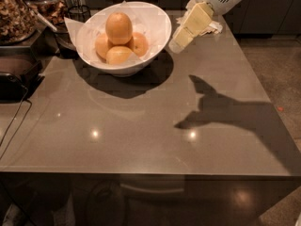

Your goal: Pick orange from white bowl

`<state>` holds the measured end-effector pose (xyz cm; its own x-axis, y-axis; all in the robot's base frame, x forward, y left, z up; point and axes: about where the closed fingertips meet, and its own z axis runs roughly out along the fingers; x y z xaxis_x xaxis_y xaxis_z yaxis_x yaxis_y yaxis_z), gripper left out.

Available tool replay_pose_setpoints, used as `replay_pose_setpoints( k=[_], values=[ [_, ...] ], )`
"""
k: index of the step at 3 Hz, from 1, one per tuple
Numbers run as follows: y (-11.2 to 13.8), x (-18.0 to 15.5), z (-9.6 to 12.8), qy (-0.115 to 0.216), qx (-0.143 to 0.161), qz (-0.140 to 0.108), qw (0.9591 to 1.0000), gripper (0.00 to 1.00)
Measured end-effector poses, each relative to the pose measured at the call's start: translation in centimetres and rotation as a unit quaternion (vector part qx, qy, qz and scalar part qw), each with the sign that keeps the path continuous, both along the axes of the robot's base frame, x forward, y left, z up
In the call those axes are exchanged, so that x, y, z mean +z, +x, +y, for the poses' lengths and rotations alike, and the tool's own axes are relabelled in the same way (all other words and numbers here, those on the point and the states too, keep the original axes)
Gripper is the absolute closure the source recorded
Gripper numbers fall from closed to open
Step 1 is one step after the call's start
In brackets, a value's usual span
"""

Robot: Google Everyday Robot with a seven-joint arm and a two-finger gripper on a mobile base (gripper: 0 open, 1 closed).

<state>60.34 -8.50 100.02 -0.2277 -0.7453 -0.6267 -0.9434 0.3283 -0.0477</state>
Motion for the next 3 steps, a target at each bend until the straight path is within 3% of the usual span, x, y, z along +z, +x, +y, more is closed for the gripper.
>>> replay_pose_setpoints(
  k=[1,2,3],
  values=[
    [3.1,0.4,1.7,0.026,-0.018,-0.015,0.9994,0.0],
    [7.7,-0.5,5.7,0.037,-0.032,-0.011,0.9987,0.0],
    [7.7,-0.5,5.8,0.038,-0.031,-0.011,0.9987,0.0]
  ],
)
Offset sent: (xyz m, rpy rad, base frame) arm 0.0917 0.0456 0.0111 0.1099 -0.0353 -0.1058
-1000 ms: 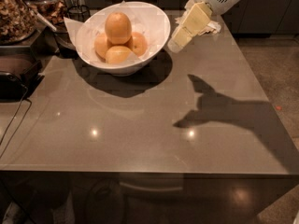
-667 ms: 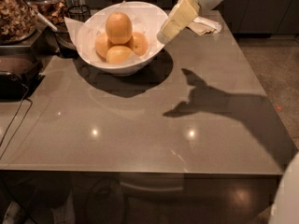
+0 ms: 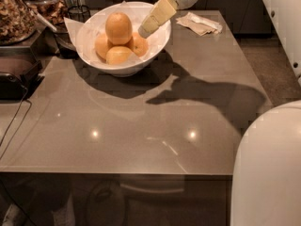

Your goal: Pick orange from white bowl

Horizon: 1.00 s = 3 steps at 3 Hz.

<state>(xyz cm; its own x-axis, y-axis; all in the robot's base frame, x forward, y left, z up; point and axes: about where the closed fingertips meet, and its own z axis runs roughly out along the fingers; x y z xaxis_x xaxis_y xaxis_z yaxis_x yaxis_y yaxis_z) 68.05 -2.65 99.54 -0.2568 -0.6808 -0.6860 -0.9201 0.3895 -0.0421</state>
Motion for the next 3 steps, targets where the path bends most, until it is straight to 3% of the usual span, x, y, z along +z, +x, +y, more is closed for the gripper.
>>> replay_pose_setpoints(
  k=[1,3],
  values=[
    [1.4,-0.5,1.7,0.009,-0.004,-0.005,0.9999,0.0],
    [4.8,-2.2,6.3,-0.007,0.003,-0.007,0.9999,0.0]
  ],
)
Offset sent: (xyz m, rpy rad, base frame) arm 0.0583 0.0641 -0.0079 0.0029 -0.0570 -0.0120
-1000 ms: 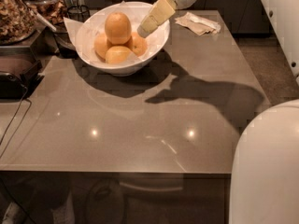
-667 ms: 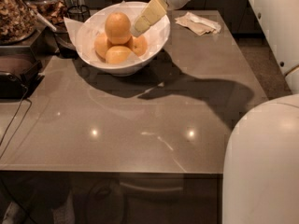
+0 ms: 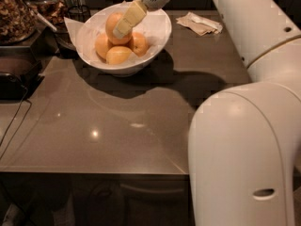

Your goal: Pick orange from white bowl

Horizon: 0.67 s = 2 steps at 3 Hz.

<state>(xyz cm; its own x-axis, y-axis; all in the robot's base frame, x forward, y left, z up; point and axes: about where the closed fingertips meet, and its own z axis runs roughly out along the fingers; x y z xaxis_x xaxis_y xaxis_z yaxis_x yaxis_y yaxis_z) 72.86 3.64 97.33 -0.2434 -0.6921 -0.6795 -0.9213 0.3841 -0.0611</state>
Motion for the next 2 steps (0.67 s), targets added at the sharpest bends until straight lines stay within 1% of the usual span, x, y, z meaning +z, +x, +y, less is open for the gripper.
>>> replay_pose_setpoints(
  k=[1,2],
  values=[
    [0.8,-1.3,2.3,-0.013,0.018,0.009,0.9997,0.0],
    [1.4,-2.3,3.6,-0.02,0.03,0.018,0.9992,0.0]
  ],
)
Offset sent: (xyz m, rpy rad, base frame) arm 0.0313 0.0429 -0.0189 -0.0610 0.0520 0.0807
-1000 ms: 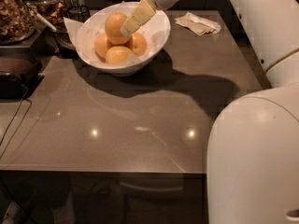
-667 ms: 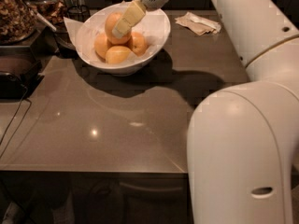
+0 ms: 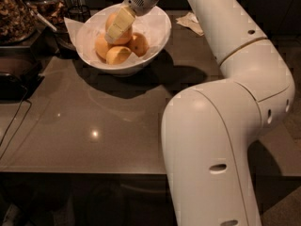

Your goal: Pick orange from white bowl

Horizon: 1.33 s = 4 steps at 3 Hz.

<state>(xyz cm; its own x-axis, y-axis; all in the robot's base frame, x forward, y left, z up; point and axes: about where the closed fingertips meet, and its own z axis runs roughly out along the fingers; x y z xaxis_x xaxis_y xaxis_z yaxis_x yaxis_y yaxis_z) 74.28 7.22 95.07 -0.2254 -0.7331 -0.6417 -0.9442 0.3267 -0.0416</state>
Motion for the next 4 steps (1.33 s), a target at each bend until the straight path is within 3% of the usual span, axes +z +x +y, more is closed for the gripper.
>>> replay_pose_setpoints(
  k=[1,4],
  values=[
    [0.35,-0.76,0.65,0.0,0.008,0.008,0.9999,0.0],
    [0.42,-0.69,1.41,-0.007,0.037,-0.004,0.9993,0.65]
  ],
)
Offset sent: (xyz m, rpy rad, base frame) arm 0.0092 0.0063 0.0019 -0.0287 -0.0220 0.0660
